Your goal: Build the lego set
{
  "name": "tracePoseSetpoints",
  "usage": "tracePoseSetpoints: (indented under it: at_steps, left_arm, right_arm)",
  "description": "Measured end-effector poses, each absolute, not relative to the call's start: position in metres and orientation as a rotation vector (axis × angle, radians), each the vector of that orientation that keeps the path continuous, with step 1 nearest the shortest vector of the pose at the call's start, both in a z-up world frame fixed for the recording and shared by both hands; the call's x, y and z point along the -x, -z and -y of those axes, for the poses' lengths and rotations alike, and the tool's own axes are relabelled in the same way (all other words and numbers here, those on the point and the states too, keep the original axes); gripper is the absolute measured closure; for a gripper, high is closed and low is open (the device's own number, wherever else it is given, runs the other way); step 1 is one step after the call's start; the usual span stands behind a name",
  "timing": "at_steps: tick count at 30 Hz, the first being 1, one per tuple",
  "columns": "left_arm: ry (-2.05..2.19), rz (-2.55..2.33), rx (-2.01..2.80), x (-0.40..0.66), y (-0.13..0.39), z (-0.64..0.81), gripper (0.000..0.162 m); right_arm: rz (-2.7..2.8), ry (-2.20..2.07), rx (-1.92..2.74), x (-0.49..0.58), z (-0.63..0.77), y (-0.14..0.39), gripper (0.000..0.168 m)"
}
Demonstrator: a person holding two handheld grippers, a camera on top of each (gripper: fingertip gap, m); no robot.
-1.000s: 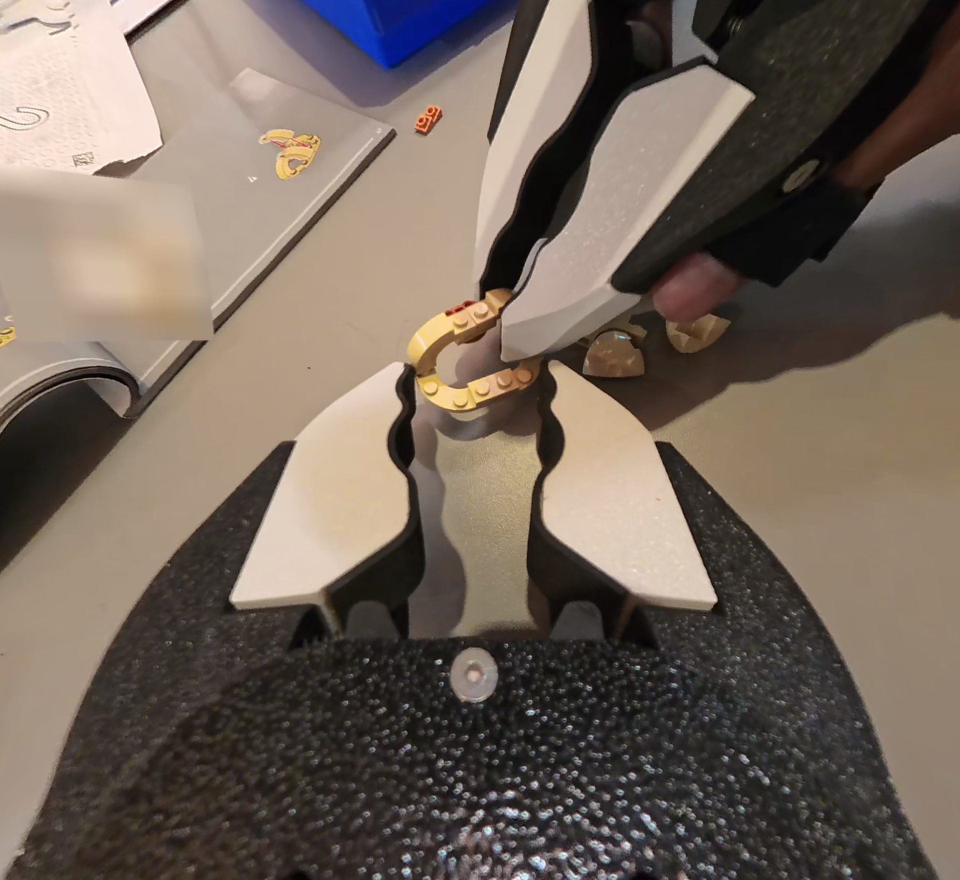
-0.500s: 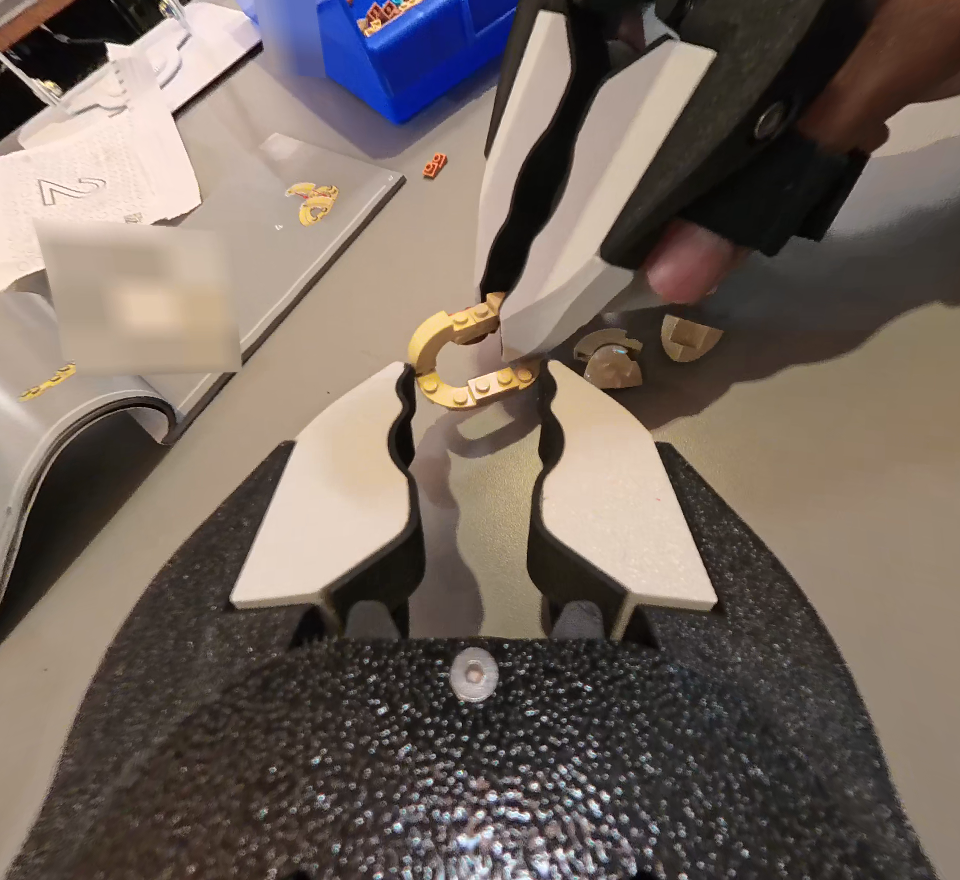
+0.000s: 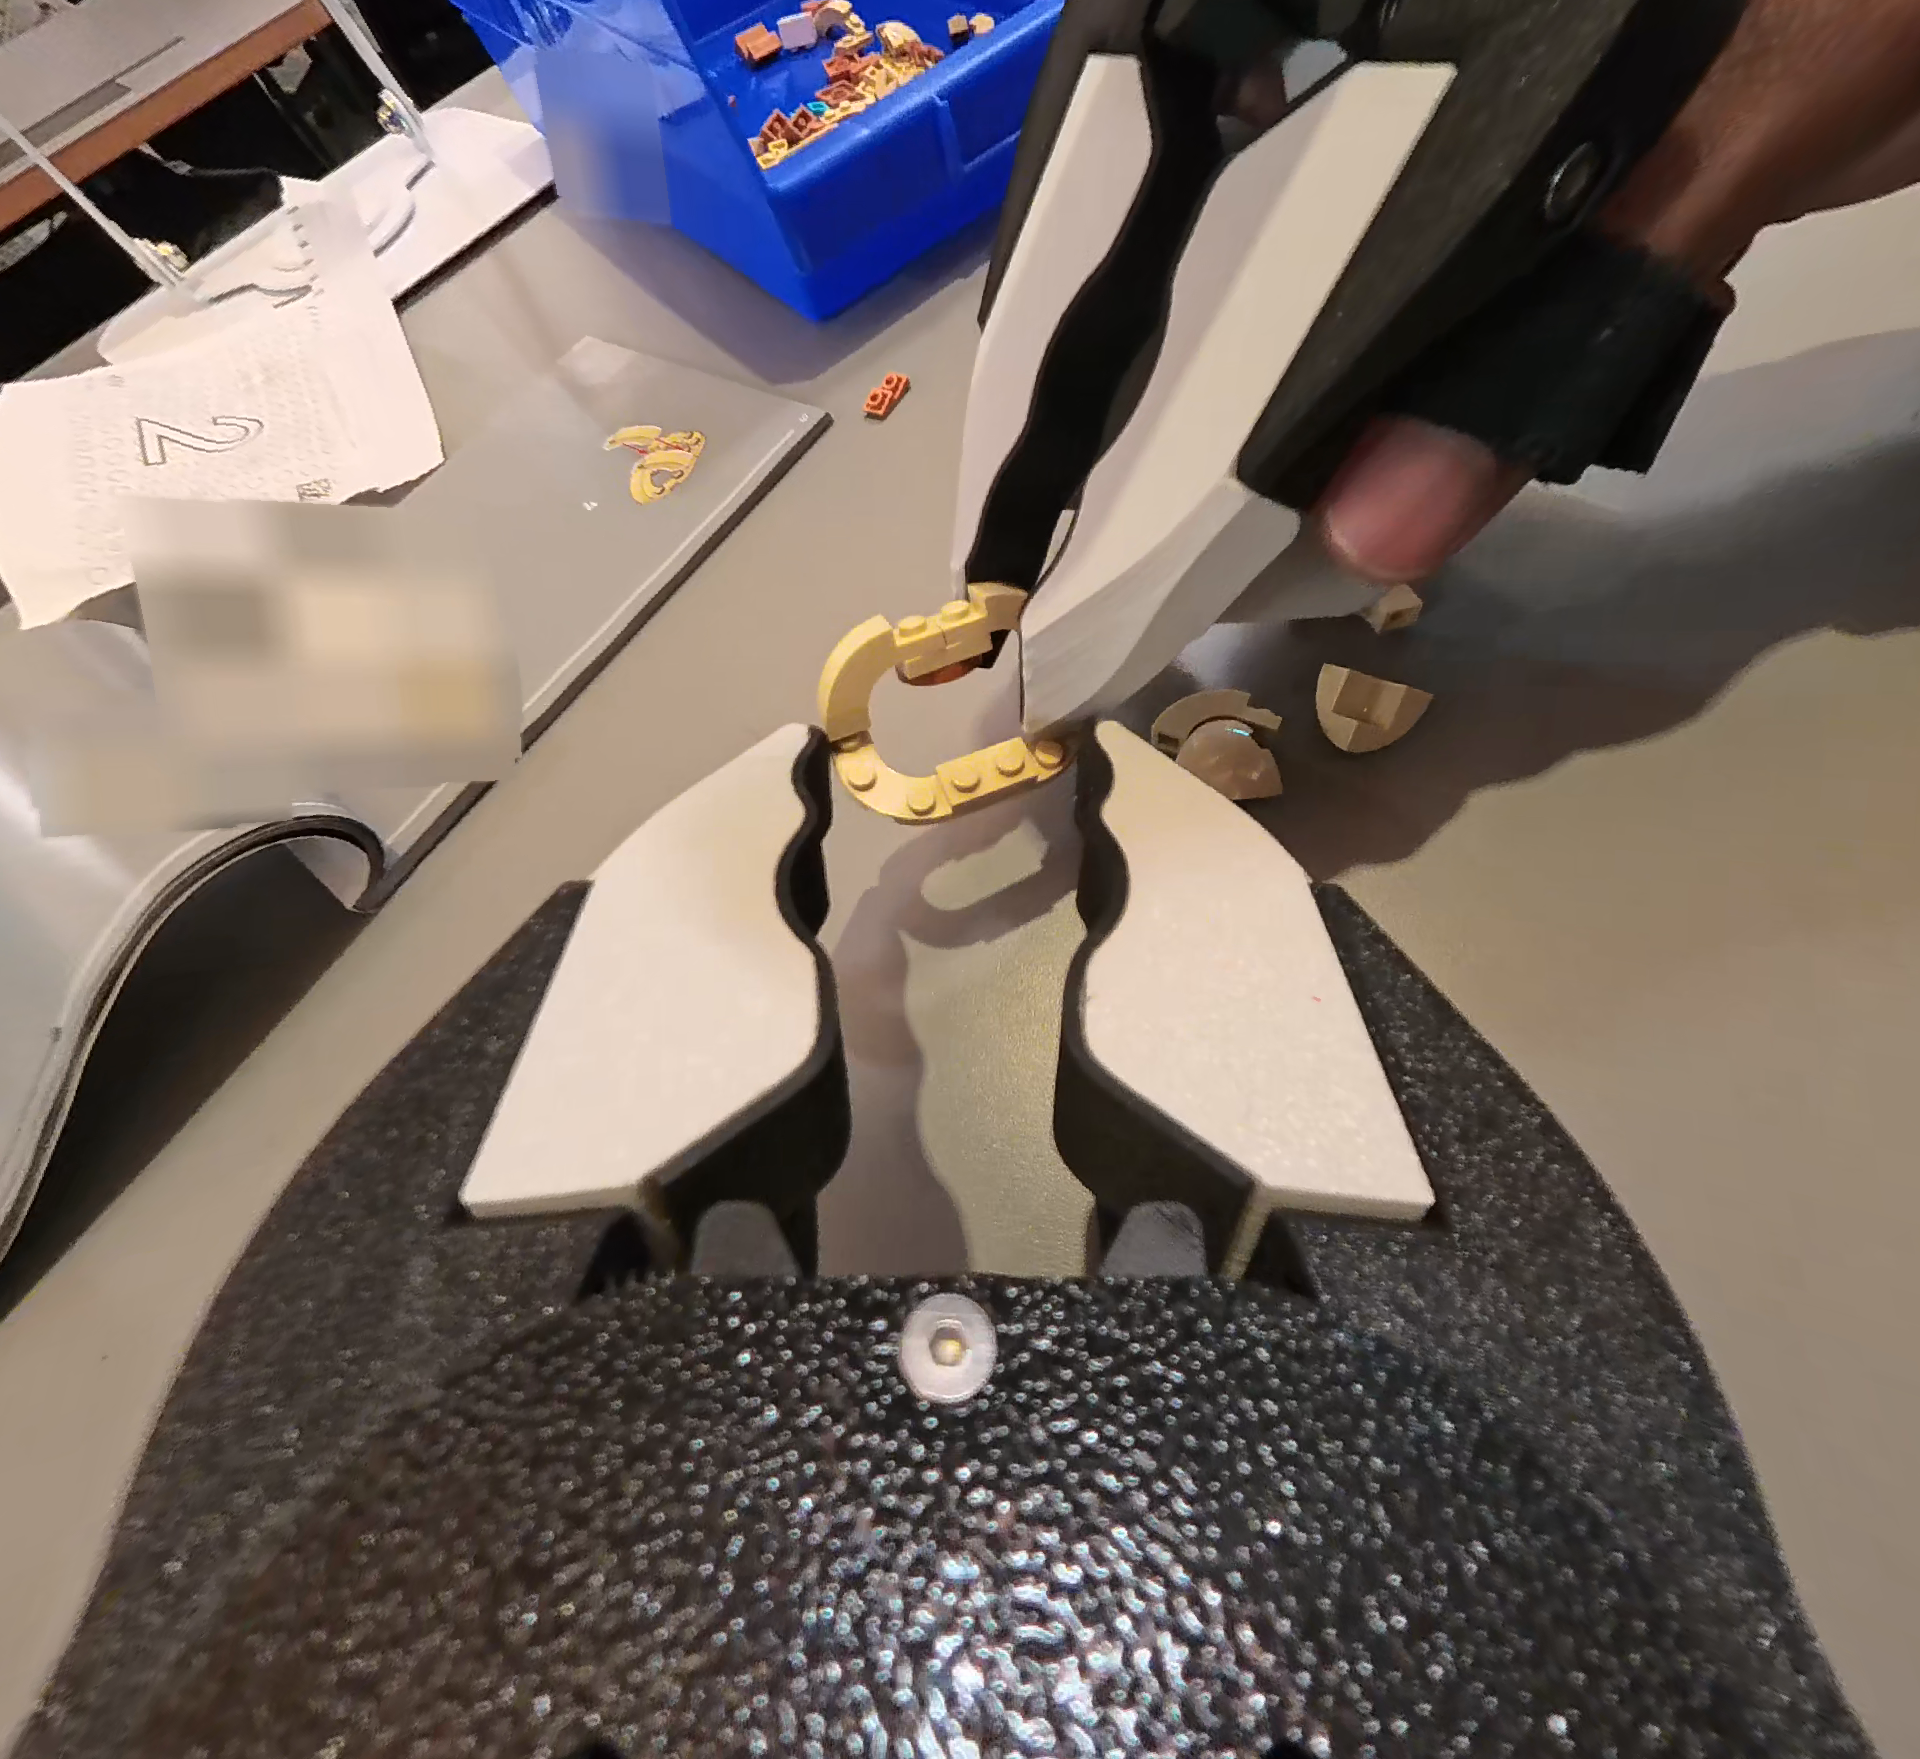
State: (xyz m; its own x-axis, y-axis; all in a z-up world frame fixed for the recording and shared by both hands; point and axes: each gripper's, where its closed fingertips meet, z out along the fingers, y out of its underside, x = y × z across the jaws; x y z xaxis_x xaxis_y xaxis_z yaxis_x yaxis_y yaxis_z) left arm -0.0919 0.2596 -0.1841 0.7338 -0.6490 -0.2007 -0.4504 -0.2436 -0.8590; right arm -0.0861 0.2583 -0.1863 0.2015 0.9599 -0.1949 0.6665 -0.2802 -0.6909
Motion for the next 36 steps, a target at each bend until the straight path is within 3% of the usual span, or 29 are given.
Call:
tracePoseSetpoints:
  at_steps: [12, 36]
  left_arm:
    - [0.375, -0.835, 1.858, 0.089, 0.168, -0.261, 0.117]
    - [0.555, -1.127, 1.647, 0.072, 0.062, -0.346, 0.117]
  right_arm:
    - [1.519, -0.854, 1.957, 0.084, -0.261, 0.168, 0.147]
    - [1.319, -0.824, 1.812, 0.069, -0.342, 0.063, 0.147]
